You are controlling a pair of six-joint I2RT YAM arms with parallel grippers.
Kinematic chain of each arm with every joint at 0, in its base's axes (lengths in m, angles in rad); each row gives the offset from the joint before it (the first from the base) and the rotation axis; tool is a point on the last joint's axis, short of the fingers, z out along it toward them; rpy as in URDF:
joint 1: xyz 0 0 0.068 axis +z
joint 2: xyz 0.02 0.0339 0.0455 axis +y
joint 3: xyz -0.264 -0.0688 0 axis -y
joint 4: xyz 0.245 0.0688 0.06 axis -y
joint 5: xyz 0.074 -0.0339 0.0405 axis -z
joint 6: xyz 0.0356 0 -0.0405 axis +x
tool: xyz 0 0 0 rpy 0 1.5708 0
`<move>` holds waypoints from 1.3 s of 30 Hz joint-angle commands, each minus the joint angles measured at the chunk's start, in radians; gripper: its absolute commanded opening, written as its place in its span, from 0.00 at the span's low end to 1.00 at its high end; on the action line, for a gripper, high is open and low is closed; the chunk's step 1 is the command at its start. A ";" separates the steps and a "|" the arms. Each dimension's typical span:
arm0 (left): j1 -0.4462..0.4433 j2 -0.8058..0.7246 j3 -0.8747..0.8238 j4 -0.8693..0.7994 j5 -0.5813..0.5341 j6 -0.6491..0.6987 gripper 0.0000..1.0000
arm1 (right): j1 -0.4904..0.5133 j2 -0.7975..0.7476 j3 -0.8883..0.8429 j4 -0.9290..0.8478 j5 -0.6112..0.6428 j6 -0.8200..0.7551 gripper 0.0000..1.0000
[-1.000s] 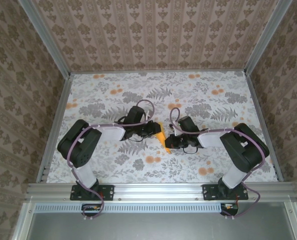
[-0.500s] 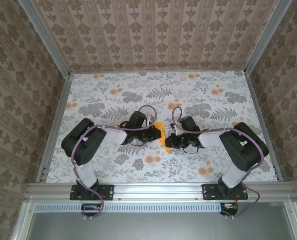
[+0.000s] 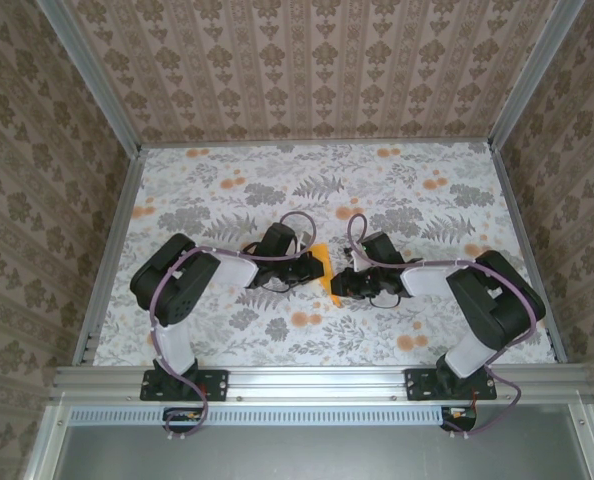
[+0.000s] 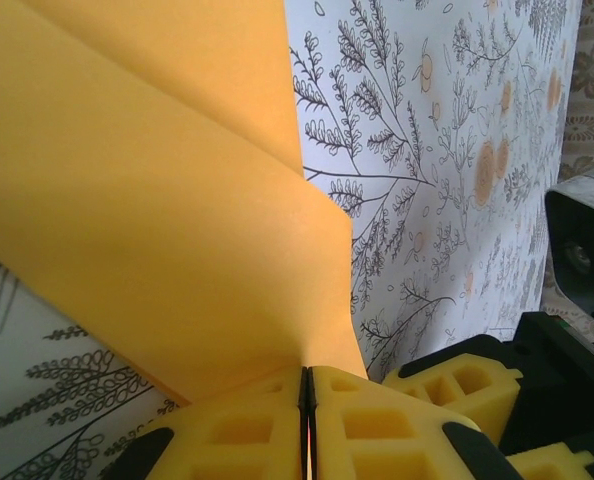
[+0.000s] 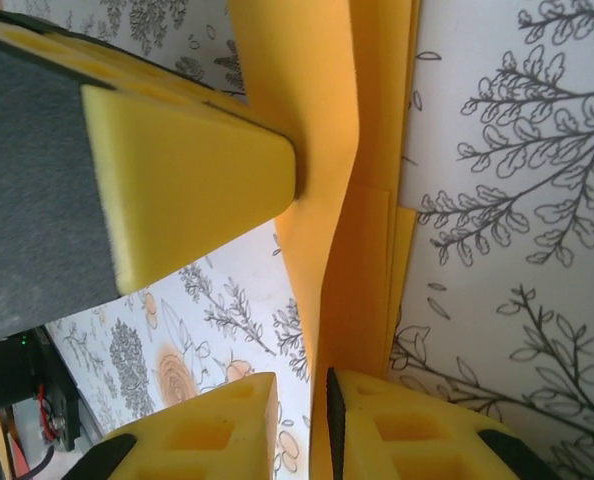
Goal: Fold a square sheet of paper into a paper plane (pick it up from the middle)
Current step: Fold the wing for the fifth time at the center of the table.
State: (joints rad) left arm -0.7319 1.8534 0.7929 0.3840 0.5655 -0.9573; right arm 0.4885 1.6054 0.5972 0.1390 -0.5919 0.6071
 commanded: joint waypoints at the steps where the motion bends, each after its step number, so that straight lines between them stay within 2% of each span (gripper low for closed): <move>1: -0.003 0.018 0.013 -0.024 0.008 0.008 0.12 | -0.007 -0.047 -0.008 -0.065 -0.031 0.014 0.23; 21: -0.003 0.017 0.014 -0.024 0.013 0.003 0.12 | 0.003 0.064 0.008 -0.121 -0.048 -0.027 0.09; 31: -0.003 0.018 0.017 -0.047 0.004 0.003 0.12 | 0.005 -0.001 0.025 -0.153 -0.057 -0.030 0.13; 39: -0.003 0.023 0.021 -0.060 -0.003 0.003 0.11 | 0.019 0.000 0.020 -0.221 -0.029 -0.065 0.10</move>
State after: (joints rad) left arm -0.7326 1.8580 0.7929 0.3595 0.5671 -0.9573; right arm 0.4927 1.6085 0.6117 -0.0025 -0.6346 0.5709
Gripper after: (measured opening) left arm 0.114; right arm 0.097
